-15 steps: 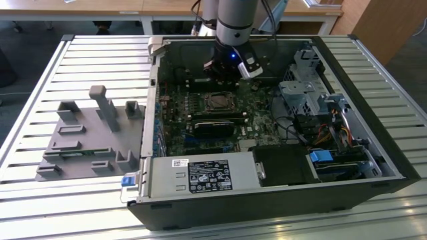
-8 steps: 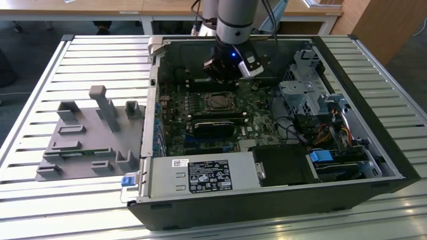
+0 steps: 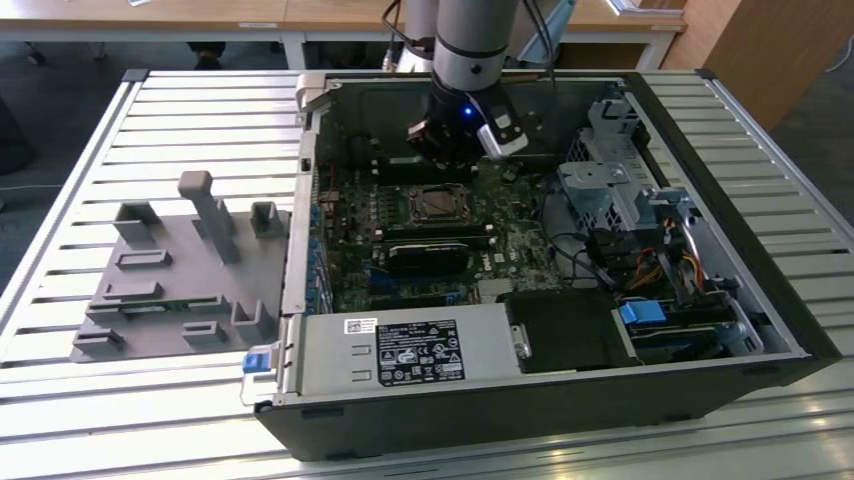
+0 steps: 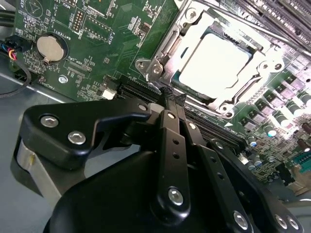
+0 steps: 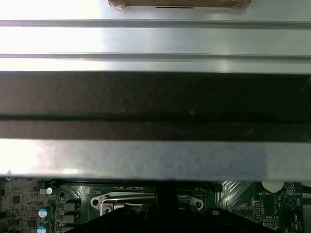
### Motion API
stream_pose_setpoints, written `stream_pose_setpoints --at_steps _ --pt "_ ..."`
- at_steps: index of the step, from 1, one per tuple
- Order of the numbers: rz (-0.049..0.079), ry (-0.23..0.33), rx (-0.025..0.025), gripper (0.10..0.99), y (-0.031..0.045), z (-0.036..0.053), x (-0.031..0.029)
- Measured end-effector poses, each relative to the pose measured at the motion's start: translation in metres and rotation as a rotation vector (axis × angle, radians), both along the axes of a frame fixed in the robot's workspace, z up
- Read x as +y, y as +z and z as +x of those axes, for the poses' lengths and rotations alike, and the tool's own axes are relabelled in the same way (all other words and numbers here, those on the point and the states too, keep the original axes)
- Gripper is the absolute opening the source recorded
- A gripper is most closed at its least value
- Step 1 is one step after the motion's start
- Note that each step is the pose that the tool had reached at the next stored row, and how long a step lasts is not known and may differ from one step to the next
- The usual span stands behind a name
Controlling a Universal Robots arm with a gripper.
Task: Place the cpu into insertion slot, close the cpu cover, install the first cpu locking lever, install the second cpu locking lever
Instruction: 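Install the first cpu locking lever, then install the second cpu locking lever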
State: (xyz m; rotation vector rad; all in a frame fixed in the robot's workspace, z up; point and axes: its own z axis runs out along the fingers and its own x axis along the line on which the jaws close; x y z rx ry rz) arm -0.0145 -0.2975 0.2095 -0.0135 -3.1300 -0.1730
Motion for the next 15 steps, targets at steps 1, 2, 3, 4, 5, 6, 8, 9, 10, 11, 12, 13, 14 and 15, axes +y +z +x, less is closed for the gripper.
stream_pose_setpoints --at_steps 1,2,3,4,5,6,8,9,10,11,12,13,14,15 --pt "0.0 0.0 0.0 0.114 0.0 0.0001 -0.0003" --pt "0.0 0.0 0.0 0.114 0.0 0.0002 -0.0006" --pt "0.0 0.0 0.0 0.114 0.0 0.0003 -0.0009" --pt "0.0 0.0 0.0 0.114 0.0 0.0003 -0.0012" --pt "0.0 0.0 0.0 0.114 0.0 0.0004 -0.0015" --pt "0.0 0.0 0.0 0.114 0.0 0.0004 -0.0019" --pt "0.0 0.0 0.0 0.114 0.0 0.0005 -0.0027" --pt "0.0 0.0 0.0 0.114 0.0 0.0005 -0.0031" --pt "0.0 0.0 0.0 0.114 0.0 0.0006 -0.0035" --pt "0.0 0.0 0.0 0.114 0.0 0.0006 -0.0041" --pt "0.0 0.0 0.0 0.114 0.0 0.0007 -0.0048" --pt "0.0 0.0 0.0 0.114 0.0 0.0007 -0.0056" --pt "0.0 0.0 0.0 0.114 0.0 0.0007 -0.0061" --pt "0.0 0.0 0.0 0.114 0.0 0.0008 -0.0067"
